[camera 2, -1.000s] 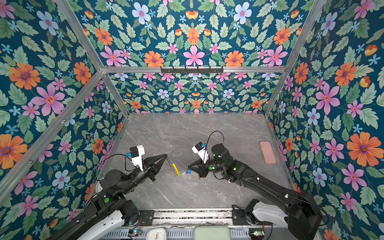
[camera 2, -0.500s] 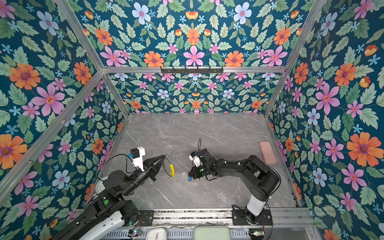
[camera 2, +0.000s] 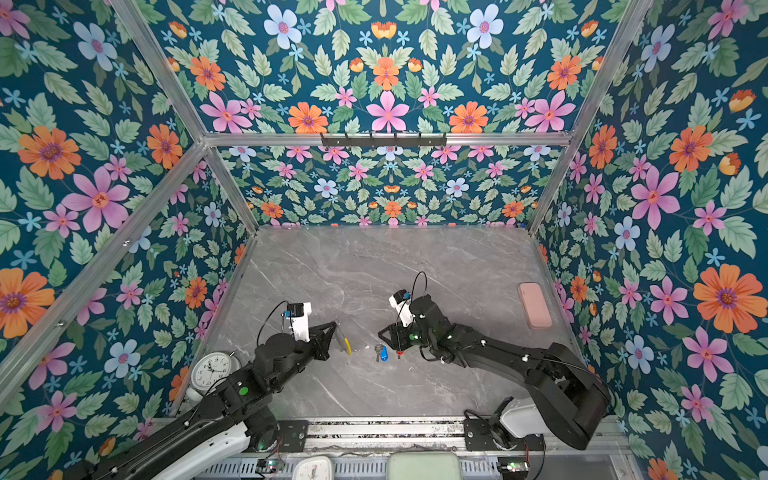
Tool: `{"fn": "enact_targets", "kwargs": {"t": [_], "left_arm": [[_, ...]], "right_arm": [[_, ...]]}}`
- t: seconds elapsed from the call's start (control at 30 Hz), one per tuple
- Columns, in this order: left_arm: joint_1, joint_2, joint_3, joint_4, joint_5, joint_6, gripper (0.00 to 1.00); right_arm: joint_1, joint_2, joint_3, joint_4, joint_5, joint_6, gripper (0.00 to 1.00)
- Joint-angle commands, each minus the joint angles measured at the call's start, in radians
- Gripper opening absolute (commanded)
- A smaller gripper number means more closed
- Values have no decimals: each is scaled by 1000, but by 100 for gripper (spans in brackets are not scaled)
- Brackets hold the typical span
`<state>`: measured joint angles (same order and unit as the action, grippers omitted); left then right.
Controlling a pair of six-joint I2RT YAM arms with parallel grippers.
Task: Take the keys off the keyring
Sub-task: 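Lower the ring and keys onto the table and open both grippers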
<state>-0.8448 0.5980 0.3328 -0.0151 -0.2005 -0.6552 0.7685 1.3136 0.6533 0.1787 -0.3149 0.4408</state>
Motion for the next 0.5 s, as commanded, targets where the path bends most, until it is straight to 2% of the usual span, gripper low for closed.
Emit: {"fn": "enact_targets", "kwargs": {"t": [0.0, 0.1, 0.17, 0.2, 0.3, 0.33, 0.37, 0.4, 0.43, 0.47], "left_arm": [[6, 34, -7, 34, -58, -52, 0], [30, 107, 5, 50, -54, -41, 0], [56, 162, 1, 96, -32, -33, 22], [80, 192, -8, 136, -3, -29, 30], [164, 259, -30, 256, 88, -29, 42], [193, 273, -32, 279, 112, -33, 45], [214, 280, -32, 302, 133, -30, 67], [225, 281, -27, 319, 144, -19, 99], [228, 276, -13, 316, 138, -11, 100], [230, 269, -1, 316, 135, 2, 100]], "right_arm": [[0, -69, 1, -60, 69, -30, 49], [1, -121, -1, -86, 76, -41, 51], [0, -142, -4, -88, 83, -42, 52], [0, -150, -6, -88, 84, -39, 53], [0, -177, -17, -80, 85, -31, 57], [0, -190, -18, -86, 91, -31, 63], [0, -201, -19, -92, 99, -31, 66], [0, -217, -25, -92, 105, -30, 74], [0, -236, -31, -94, 118, -31, 81], [0, -256, -35, -99, 134, -33, 82]]}}
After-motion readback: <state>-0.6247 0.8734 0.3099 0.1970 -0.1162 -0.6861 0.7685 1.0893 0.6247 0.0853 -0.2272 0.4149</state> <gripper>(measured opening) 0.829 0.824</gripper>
